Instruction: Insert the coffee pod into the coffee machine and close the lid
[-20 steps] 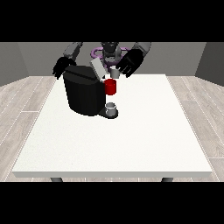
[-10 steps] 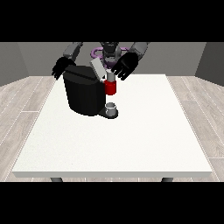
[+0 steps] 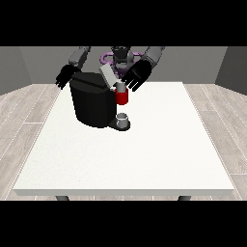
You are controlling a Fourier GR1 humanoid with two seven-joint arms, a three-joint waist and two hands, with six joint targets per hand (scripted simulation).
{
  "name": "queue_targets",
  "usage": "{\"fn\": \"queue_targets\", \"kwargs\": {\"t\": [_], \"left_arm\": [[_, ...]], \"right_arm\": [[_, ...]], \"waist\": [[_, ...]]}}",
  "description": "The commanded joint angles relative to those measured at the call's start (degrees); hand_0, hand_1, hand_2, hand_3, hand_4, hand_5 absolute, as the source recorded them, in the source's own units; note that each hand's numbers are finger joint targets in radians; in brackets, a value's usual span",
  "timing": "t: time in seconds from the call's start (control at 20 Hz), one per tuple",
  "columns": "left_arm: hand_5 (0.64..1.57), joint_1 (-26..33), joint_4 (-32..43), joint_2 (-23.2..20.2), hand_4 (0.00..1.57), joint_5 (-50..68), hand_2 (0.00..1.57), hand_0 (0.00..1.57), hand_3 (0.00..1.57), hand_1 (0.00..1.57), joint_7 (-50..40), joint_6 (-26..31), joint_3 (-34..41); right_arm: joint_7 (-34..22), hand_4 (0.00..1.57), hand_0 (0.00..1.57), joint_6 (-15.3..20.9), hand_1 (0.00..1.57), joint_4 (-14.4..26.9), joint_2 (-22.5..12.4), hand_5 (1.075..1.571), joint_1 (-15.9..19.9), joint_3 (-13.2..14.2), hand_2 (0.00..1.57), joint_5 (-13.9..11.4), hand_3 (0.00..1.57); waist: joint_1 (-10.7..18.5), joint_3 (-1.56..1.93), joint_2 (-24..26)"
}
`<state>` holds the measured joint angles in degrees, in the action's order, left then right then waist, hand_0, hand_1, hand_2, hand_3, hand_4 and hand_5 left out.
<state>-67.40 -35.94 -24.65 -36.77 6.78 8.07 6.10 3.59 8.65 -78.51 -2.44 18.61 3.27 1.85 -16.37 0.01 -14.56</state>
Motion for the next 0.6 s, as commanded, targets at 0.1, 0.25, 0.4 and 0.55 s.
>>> {"fn": "queue_targets", "kwargs": {"t": [0.1, 0.25, 0.4, 0.55], "left_arm": [[1.571, 0.8, 0.56, 1.4, 0.49, -0.7, 1.25, 1.18, 1.19, 1.18, -0.51, -1.6, 0.05], [1.571, 3.31, 1.1, 2.33, 0.49, -1.78, 1.27, 1.22, 1.2, 1.22, 0.12, -2.05, -1.04], [1.571, 0.72, 1.38, 0.34, 0.48, -0.93, 1.27, 1.23, 1.18, 1.23, -0.36, 0.13, 0.33], [1.571, 2.08, 2.22, 1.12, 0.47, -0.46, 1.25, 1.22, 1.15, 1.22, 0.5, 0.21, 0.72]], "right_arm": [[1.15, 0.44, 0.0, -0.1, 0.0, 0.1, 0.66, 1.571, -0.87, -0.13, 0.0, 0.39, 0.0], [-0.68, 0.45, 0.0, 3.56, 0.0, -1.72, 2.31, 1.571, -2.48, -2.56, 0.0, -1.18, 0.0], [1.12, 0.44, 0.0, 0.51, 0.0, -0.33, 0.51, 1.571, -1.85, -0.81, 0.0, -0.38, 0.0], [-1.05, 0.45, 0.0, 2.78, 0.0, -2.44, 2.25, 1.571, -2.17, -2.77, 0.0, -2.01, 0.0]], "waist": [[-0.29, 0.01, -0.52], [0.66, -0.01, 2.29], [-0.34, 0.0, -0.36], [-0.42, -0.02, 0.57]]}}
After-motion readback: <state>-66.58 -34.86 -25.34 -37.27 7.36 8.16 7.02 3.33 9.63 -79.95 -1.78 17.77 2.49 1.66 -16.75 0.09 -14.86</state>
